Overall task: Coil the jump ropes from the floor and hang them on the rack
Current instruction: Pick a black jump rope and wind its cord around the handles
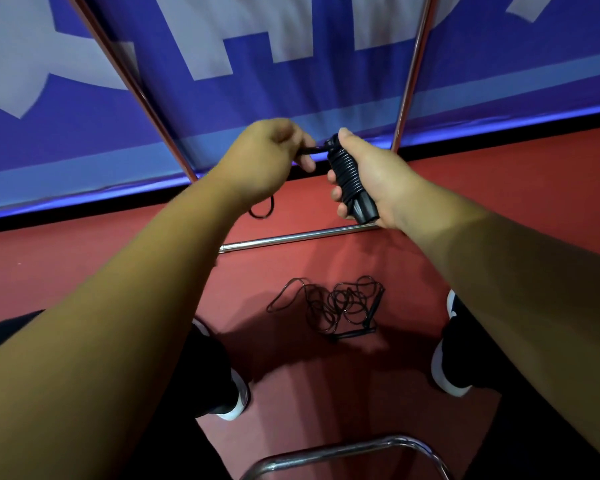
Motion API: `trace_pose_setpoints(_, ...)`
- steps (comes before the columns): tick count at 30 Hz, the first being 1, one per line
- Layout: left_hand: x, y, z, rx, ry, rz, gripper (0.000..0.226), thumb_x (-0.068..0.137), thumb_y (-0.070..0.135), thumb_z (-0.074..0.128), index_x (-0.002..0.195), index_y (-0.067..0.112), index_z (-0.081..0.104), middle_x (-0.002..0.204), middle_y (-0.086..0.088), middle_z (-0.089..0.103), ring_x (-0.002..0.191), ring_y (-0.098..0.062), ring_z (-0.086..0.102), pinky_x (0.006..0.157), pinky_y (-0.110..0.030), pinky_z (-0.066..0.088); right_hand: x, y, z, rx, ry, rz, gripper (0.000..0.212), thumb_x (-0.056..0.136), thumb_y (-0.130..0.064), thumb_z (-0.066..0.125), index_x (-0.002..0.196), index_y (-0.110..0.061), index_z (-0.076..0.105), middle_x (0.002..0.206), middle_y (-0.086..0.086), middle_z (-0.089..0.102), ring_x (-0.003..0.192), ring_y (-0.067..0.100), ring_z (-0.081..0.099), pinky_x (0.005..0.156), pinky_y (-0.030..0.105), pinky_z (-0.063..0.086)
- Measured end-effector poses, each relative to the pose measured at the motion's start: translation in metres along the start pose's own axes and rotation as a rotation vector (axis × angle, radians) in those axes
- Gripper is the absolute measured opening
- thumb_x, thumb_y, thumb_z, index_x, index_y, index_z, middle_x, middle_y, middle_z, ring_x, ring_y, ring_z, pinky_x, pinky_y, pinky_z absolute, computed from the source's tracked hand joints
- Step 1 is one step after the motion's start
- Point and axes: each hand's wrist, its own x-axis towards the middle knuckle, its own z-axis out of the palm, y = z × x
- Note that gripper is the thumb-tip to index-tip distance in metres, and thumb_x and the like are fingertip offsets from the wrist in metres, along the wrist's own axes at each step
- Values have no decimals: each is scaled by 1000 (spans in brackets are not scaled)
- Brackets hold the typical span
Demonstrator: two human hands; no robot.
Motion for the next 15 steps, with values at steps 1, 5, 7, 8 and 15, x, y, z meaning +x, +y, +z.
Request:
trace_pose_setpoints(1, 0, -1, -2, -114, -96, -83, 28, 110, 17, 45, 106, 15, 72, 93, 2, 79, 67, -7, 52, 68, -25, 49, -1, -1, 0, -35, 18, -45, 45, 100, -61, 63, 109, -17, 67, 83, 7, 70, 57, 21, 60, 53, 34, 50)
trace_pose_setpoints(5, -5, -11, -12, -380, -487, -288, 23, 107, 5, 51, 121, 7, 69, 98, -1, 77, 81, -9, 68, 78, -26, 60, -4, -2, 0, -234, 51, -171, 39, 101, -56, 63, 106, -18, 70, 86, 7, 74, 62, 21, 63, 53, 36, 53)
trace_pose_setpoints(7, -7, -12, -14, -250, -538, -274, 20, 101, 9, 64, 120, 8, 71, 96, -4, 78, 86, -11, 73, 76, -25, 62, -6, -1, 2, -289, 27, -184, 42, 100, -56, 65, 106, -15, 72, 86, 6, 76, 63, 21, 64, 54, 36, 53)
trace_pose_setpoints(8, -8, -11, -13, -153, -539, -252, 19, 98, 12, 70, 116, 7, 73, 93, -5, 78, 84, -12, 72, 73, -23, 61, -7, 0, 3, -317, 20, -189, 43, 99, -56, 66, 105, -13, 72, 85, 6, 77, 62, 20, 64, 54, 36, 54)
trace_pose_setpoints(15, -11, -8, 2, 25, -322, -279, 22, 95, 19, 75, 79, 10, 63, 65, -8, 59, 45, -15, 51, 44, -21, 46, -7, -3, -2, -324, 35, -192, 47, 101, -54, 64, 104, -9, 75, 84, 8, 79, 63, 21, 64, 54, 36, 55)
